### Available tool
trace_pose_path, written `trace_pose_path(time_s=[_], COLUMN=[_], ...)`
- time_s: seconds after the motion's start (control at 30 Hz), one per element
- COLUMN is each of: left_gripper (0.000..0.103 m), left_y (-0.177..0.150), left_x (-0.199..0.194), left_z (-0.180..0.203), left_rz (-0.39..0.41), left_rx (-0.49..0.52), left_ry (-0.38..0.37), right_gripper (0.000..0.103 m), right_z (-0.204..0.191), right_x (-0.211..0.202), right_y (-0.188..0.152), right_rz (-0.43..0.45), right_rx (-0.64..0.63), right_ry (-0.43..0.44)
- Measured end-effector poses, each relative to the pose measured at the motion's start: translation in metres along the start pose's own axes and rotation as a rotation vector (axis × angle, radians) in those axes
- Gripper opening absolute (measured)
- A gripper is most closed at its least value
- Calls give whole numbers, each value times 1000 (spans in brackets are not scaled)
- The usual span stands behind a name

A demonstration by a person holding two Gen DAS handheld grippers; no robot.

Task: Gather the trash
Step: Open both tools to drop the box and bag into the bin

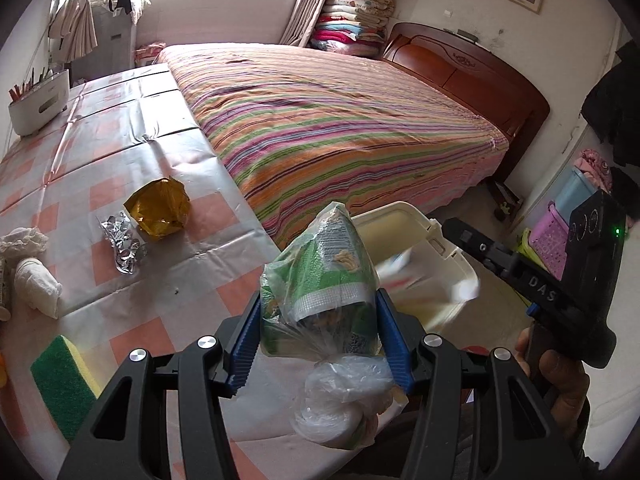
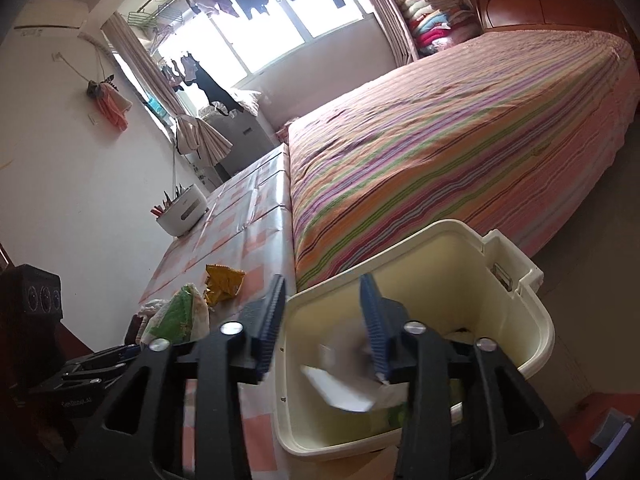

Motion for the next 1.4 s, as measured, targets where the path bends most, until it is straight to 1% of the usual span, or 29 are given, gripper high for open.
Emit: trace_pose_path(time_s=[0.1, 0.23, 0.47, 0.6, 0.7, 0.77, 0.83, 0.93, 1.07, 1.23, 1.3, 1.4], left_gripper=[53, 53, 53, 53, 55, 57, 68, 74, 75, 76, 77, 81], left_y=[-2, -3, -4, 0, 6, 9, 10, 11, 14, 17, 18, 18], left_x=[3, 7, 20, 26, 29, 30, 30, 25, 19, 5, -2, -12], left_z=[3, 10, 26, 34, 41, 44, 45, 43, 38, 21, 13, 4], left_rz=[-6, -8, 9, 29, 53, 70, 86, 135, 144, 149, 157, 159], left_rx=[5, 13, 40, 35, 34, 31, 27, 4, -5, -87, -108, -124], left_ry=[-1, -9, -28, -53, -88, -101, -103, -114, -127, -145, -135, -125], right_gripper=[58, 63, 64, 65, 65, 65, 65, 65, 65, 65, 65, 65], right_z=[3, 2, 3, 4, 5, 5, 4, 2, -4, -9, -12, -20], right_x=[-7, -16, -19, -21, -23, -23, -22, -21, -19, -17, -15, -11], right_y=[5, 12, 12, 13, 13, 13, 13, 13, 13, 13, 14, 12], right_rz=[32, 78, 102, 120, 128, 132, 134, 135, 133, 130, 125, 119], right_rx=[17, 30, 51, 63, 71, 75, 76, 72, 63, 62, 59, 42], right_ry=[-1, -4, -1, -1, 1, 0, 4, 12, 25, 41, 53, 61])
Point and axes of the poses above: each gripper's, at about its wrist camera, not at the fingertips, and x roughly the way its jaws point, z to its right, y to its top, the point moved 4 cm from there along x, roughly the way its jaws point, and after that the axes turned 6 degrees about y, right-handed, at the moved point
